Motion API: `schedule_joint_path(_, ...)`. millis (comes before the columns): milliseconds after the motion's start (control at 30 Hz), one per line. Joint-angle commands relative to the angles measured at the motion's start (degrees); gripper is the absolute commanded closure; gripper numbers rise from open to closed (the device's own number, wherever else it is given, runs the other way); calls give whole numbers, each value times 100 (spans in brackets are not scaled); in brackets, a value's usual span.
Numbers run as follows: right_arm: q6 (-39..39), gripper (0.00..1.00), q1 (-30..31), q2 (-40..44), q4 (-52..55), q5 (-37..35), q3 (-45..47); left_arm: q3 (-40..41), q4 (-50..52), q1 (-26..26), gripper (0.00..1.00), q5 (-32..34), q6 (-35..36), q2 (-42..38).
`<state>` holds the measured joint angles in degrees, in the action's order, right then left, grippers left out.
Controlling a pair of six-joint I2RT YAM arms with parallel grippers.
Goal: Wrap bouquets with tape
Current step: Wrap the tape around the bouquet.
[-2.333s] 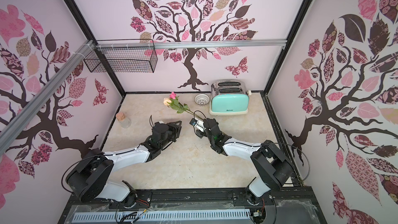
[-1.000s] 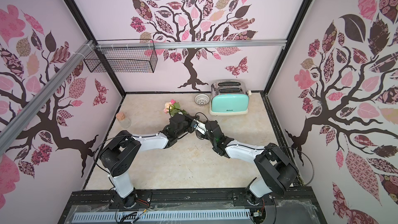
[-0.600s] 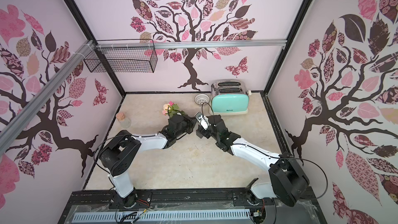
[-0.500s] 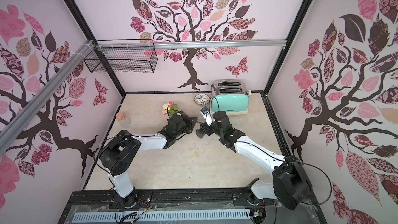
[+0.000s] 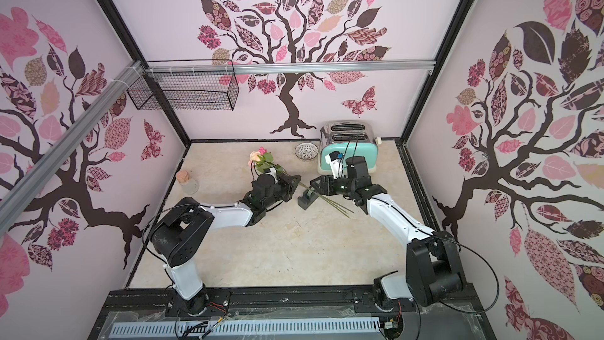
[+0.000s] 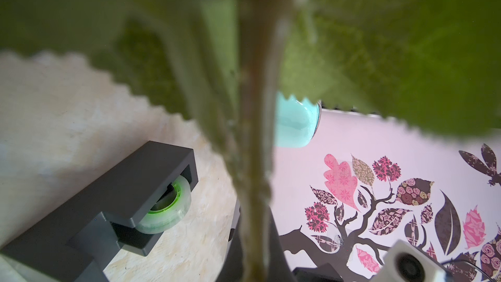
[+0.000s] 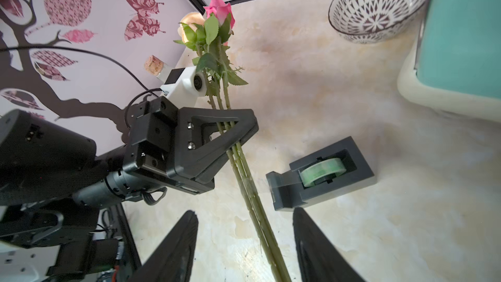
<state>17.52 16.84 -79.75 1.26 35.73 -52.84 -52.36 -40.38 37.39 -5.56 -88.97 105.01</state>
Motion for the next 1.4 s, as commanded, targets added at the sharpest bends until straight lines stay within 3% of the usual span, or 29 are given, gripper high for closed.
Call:
schedule_joint_path(0,340,41,28,-222,27,678,-20,54,-354,-23,100,-129,189,-131)
schedule_joint_path(200,410,49,23,-628,214,1066,-95,41,-518,-32,100,-206,204,-86)
schedule_joint_path(633,845,47,-58,-1132,-191,1596,-47,48,-611,-47,100,-288,242,-51)
schedule_joint_path(833,1215,57,-172,-1293,-664,1959,113,51,-629,-63,100,-296,240,-17)
schedule_joint_path(1133,1076,76,-185,-1453,-701,2156,87,46,-735,-68,100,-344,163,106)
schedule_joint_path(1300,940,79,-181,-1498,-673,2163,34,46,-743,-81,100,-358,160,129)
schedule_joint_path(1367,802,88,-186,-1490,-565,2087,5,42,-717,-85,100,-367,139,142)
